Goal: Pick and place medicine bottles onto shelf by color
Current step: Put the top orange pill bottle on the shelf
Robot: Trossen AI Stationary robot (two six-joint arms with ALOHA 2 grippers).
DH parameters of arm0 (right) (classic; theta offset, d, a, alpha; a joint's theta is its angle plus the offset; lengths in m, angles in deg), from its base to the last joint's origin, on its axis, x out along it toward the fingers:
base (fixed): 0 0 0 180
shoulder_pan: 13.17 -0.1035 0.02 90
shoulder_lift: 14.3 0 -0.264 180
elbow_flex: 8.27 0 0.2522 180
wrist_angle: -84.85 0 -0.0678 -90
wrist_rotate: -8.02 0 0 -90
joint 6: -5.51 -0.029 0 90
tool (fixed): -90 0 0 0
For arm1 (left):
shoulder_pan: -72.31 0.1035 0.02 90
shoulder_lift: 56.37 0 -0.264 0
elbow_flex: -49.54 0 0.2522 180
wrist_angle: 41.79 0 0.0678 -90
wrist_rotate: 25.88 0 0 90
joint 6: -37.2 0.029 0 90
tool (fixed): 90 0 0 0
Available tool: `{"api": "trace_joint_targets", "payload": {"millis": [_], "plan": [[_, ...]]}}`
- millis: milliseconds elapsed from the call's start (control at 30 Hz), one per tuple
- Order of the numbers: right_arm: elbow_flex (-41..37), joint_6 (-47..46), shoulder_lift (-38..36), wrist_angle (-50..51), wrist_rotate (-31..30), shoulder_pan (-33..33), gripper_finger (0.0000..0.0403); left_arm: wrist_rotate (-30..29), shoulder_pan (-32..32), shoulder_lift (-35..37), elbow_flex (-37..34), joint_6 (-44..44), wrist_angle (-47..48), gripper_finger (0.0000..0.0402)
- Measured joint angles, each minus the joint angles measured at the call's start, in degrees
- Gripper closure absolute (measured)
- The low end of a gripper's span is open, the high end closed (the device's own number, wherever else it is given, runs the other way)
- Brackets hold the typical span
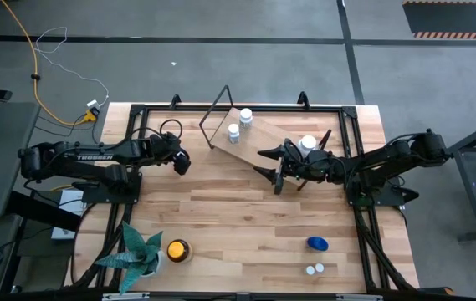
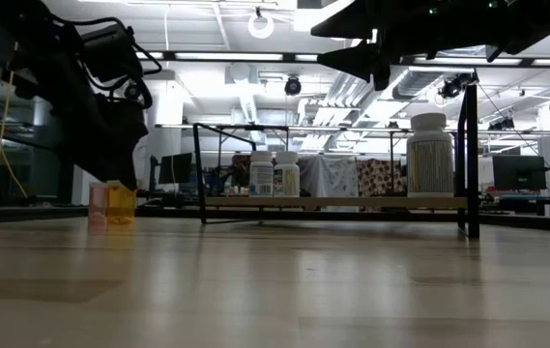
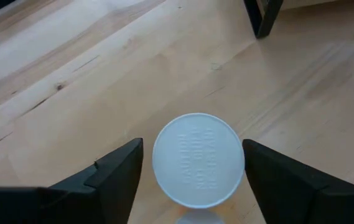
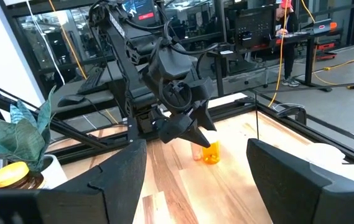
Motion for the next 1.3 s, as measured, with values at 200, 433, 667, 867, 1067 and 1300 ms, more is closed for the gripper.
{"api": "trace_joint_targets", "payload": {"millis": [200,433,667,867,1067,1300], "plan": [[0.0,0.0,0.0,0.0,0.0,0.0,0.0135,0.0,0.0,0.0,0.0,0.0,0.0,0.0186],[0.0,0.0,0.0,0.0,0.0,0.0,0.0135,-0.2,0.0,0.0,0.0,1.5,-1.4,0.0195],[0.0,0.0,0.0,0.2,0.0,0.0,0.0135,-0.2,0.0,0.0,1.7,1.6,-1.3,0.0193],[0.0,0.0,0.0,0.4,0.0,0.0,0.0135,2.2,-0.1,0.0,1.9,1.6,-1.2,0.0193],[0.0,0.2,0.0,0.4,0.0,0.0,0.0135,10.9,-0.1,0.0,1.9,1.6,-1.5,0.0193],[0.0,0.1,0.0,0.4,0.0,0.0,0.0135,15.1,-2.5,0.0,2.0,2.0,-10.0,0.0192]]}}
